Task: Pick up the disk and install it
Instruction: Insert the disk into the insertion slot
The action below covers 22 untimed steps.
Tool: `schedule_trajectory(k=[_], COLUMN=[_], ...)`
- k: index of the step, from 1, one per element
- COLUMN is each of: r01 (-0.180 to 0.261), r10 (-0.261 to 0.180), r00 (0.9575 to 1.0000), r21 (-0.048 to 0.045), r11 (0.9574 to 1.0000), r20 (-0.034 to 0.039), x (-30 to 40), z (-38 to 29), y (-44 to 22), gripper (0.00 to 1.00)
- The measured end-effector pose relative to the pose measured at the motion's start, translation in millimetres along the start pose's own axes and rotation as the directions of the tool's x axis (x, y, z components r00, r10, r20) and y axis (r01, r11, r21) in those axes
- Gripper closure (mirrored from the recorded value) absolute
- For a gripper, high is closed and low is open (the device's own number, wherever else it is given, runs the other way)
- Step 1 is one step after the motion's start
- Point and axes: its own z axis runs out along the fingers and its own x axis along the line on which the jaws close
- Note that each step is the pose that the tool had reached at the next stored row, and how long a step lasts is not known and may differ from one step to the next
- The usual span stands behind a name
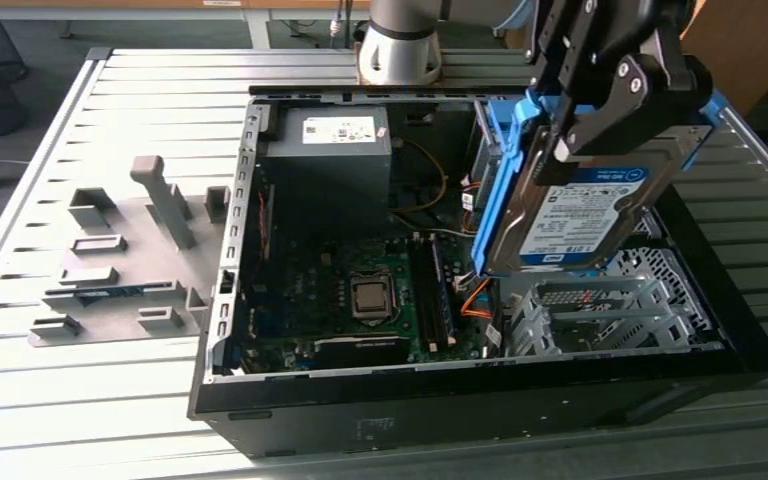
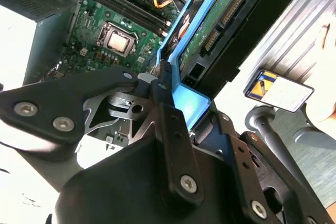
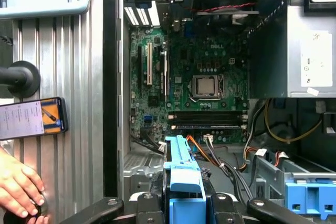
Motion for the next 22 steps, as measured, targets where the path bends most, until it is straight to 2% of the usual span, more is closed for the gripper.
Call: schedule_trajectory(k=[6, 15, 22], r01=[0.0, 0.0, 0.0], r10=[0.0, 0.0, 0.0], r00=[1.0, 1.0, 1.0], r21=[0.0001, 0.0001, 0.0001], r11=[1.0, 1.0, 1.0], r20=[-0.0023, -0.0027, -0.0026], x=[3.4, 4.3, 9.7], z=[1.8, 1.8, 2.5], y=[-5.7, -6.1, -7.7], gripper=[0.64, 0.64, 0.64])
